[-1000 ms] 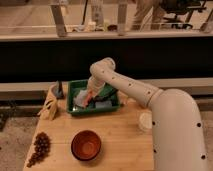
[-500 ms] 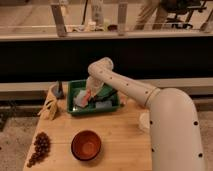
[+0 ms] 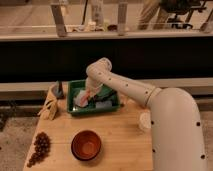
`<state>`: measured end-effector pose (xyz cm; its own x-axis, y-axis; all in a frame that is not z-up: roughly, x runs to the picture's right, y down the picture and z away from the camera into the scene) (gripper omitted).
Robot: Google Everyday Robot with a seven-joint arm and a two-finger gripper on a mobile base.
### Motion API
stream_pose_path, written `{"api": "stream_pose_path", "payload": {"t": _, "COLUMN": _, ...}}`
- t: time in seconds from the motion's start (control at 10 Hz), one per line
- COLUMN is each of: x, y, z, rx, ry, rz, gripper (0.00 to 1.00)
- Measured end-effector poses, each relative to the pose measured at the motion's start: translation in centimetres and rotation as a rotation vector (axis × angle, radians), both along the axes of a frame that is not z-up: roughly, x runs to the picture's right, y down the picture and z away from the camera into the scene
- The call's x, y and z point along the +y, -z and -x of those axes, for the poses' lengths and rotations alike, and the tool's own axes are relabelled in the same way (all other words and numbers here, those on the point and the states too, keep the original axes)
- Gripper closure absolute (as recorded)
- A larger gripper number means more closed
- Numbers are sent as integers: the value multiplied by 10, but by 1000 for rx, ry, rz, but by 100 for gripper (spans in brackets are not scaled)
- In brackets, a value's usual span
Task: Place pepper in tray
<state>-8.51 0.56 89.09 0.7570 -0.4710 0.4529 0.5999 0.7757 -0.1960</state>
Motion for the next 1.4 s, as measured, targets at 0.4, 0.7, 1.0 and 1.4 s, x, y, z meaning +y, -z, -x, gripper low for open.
{"api": "stream_pose_path", "payload": {"t": 0.4, "x": -1, "y": -1, "z": 0, "rx": 44, "ry": -24, "rz": 15, "gripper": 20}}
{"api": "stream_pose_path", "payload": {"t": 0.7, "x": -3, "y": -5, "z": 1, "rx": 79, "ry": -62, "rz": 36, "gripper": 20}}
{"api": "stream_pose_path", "payload": {"t": 1.0, "x": -2, "y": -6, "z": 1, "rx": 79, "ry": -62, "rz": 37, "gripper": 20}}
{"api": "stream_pose_path", "payload": {"t": 1.4, "x": -2, "y": -6, "z": 1, "rx": 79, "ry": -61, "rz": 37, "gripper": 20}}
